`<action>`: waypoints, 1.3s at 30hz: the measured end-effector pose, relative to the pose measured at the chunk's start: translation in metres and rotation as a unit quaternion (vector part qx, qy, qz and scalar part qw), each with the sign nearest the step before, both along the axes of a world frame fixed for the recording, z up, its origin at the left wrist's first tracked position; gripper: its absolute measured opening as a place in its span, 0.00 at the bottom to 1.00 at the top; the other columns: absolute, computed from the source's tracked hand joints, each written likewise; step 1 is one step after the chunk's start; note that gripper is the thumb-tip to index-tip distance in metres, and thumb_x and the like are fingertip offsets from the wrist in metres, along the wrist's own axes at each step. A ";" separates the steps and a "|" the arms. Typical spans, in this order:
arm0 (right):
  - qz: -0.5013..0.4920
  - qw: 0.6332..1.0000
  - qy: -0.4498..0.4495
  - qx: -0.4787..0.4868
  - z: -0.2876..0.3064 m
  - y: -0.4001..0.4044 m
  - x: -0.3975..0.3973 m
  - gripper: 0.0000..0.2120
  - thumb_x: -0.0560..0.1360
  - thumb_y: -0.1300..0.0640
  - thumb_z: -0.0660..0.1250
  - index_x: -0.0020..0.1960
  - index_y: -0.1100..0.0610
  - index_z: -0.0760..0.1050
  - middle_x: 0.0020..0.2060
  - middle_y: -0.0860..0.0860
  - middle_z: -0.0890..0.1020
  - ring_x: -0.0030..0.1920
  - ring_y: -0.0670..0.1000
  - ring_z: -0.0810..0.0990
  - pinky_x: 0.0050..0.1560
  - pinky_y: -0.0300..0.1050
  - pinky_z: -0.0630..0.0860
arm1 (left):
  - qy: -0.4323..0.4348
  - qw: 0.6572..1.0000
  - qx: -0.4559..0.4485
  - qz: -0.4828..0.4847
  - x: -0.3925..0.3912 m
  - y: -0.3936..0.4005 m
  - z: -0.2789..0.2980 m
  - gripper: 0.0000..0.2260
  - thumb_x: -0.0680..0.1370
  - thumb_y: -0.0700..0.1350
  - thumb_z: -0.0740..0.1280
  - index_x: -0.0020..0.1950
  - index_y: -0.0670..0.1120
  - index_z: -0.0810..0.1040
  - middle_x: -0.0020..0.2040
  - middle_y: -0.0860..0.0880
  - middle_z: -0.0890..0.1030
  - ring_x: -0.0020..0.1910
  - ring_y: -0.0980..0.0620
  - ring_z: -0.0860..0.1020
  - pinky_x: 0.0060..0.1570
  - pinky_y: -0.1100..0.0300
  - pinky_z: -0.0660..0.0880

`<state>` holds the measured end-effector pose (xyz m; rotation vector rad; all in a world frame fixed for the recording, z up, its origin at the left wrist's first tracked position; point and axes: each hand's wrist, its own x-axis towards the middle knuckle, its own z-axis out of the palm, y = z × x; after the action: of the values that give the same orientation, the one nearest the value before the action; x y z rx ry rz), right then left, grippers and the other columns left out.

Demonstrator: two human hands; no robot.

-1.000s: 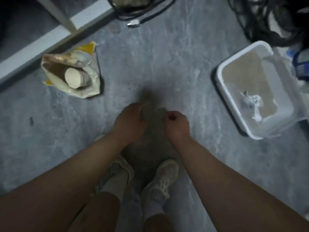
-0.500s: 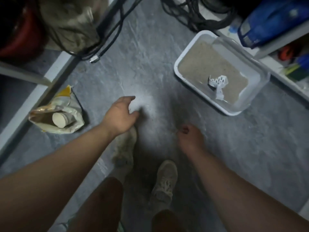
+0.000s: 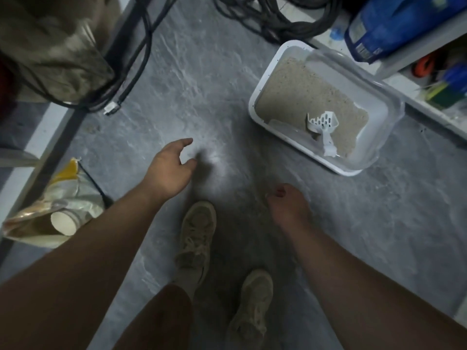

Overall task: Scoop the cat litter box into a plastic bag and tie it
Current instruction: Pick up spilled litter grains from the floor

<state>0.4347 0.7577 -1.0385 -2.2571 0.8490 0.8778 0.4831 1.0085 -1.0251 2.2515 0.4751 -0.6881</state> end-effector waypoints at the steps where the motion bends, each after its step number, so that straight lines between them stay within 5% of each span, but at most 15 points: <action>1: -0.001 1.000 -0.004 0.001 -0.004 0.001 0.005 0.12 0.77 0.55 0.69 0.58 0.58 0.80 0.56 0.57 0.84 0.58 0.59 0.81 0.52 0.44 0.73 | -0.002 1.000 -0.004 -0.006 0.002 -0.001 -0.005 0.24 0.81 0.45 0.67 0.77 0.51 0.68 0.76 0.49 0.70 0.59 0.55 0.73 0.61 0.65 0.64; 4: -0.004 1.000 -0.013 0.002 -0.024 0.001 0.014 0.13 0.77 0.57 0.67 0.61 0.57 0.79 0.57 0.57 0.83 0.58 0.59 0.80 0.53 0.43 0.73 | -0.009 1.000 -0.014 -0.001 0.007 -0.005 -0.027 0.24 0.81 0.46 0.67 0.77 0.52 0.69 0.77 0.51 0.69 0.72 0.51 0.70 0.66 0.64 0.63; 10: 0.023 0.999 -0.033 0.016 -0.093 -0.017 0.004 0.21 0.76 0.57 0.67 0.69 0.58 0.73 0.60 0.58 0.80 0.62 0.60 0.78 0.57 0.44 0.72 | -0.038 0.993 -0.011 -0.112 0.013 -0.031 -0.090 0.25 0.80 0.46 0.68 0.77 0.52 0.68 0.77 0.51 0.68 0.67 0.46 0.75 0.65 0.61 0.66; 16: 0.088 0.995 -0.047 -0.015 -0.158 -0.040 0.005 0.25 0.78 0.62 0.63 0.75 0.63 0.66 0.71 0.62 0.72 0.72 0.60 0.68 0.70 0.42 0.57 | -0.073 0.976 -0.019 -0.205 0.021 -0.053 -0.158 0.26 0.79 0.44 0.70 0.77 0.50 0.68 0.76 0.49 0.70 0.72 0.50 0.70 0.65 0.64 0.64; 23: 0.136 0.985 -0.100 -0.032 -0.199 -0.050 0.028 0.24 0.77 0.59 0.66 0.72 0.64 0.70 0.68 0.64 0.73 0.69 0.62 0.70 0.69 0.46 0.62 | -0.118 0.956 -0.020 -0.268 0.032 -0.064 -0.199 0.26 0.79 0.47 0.69 0.77 0.48 0.68 0.74 0.47 0.71 0.71 0.48 0.71 0.67 0.61 0.63; 27: 0.174 0.970 -0.146 -0.084 -0.212 -0.041 0.042 0.18 0.74 0.57 0.63 0.60 0.67 0.76 0.57 0.67 0.77 0.60 0.66 0.74 0.61 0.52 0.67 | -0.145 0.954 -0.012 -0.264 0.042 -0.070 -0.208 0.27 0.79 0.46 0.69 0.77 0.46 0.68 0.75 0.47 0.71 0.72 0.48 0.70 0.68 0.63 0.61; 32: 0.228 0.944 -0.191 -0.146 -0.210 -0.015 0.050 0.12 0.75 0.61 0.63 0.57 0.64 0.76 0.57 0.63 0.73 0.60 0.64 0.71 0.58 0.54 0.67 | -0.166 0.945 -0.014 -0.282 0.041 -0.068 -0.214 0.27 0.79 0.46 0.70 0.78 0.47 0.68 0.76 0.48 0.70 0.73 0.49 0.70 0.70 0.61 0.63; 39: 0.316 0.929 -0.159 -0.110 -0.205 0.002 0.020 0.13 0.76 0.57 0.63 0.59 0.60 0.76 0.59 0.60 0.71 0.61 0.62 0.70 0.59 0.51 0.68 | -0.155 0.956 -0.015 -0.250 0.028 -0.058 -0.216 0.28 0.79 0.47 0.69 0.79 0.47 0.66 0.77 0.47 0.69 0.74 0.48 0.69 0.69 0.60 0.62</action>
<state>0.4550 0.7595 -1.2437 -2.8291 0.0551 0.6585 0.5110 0.9501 -1.2410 2.4104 -0.2690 -0.5598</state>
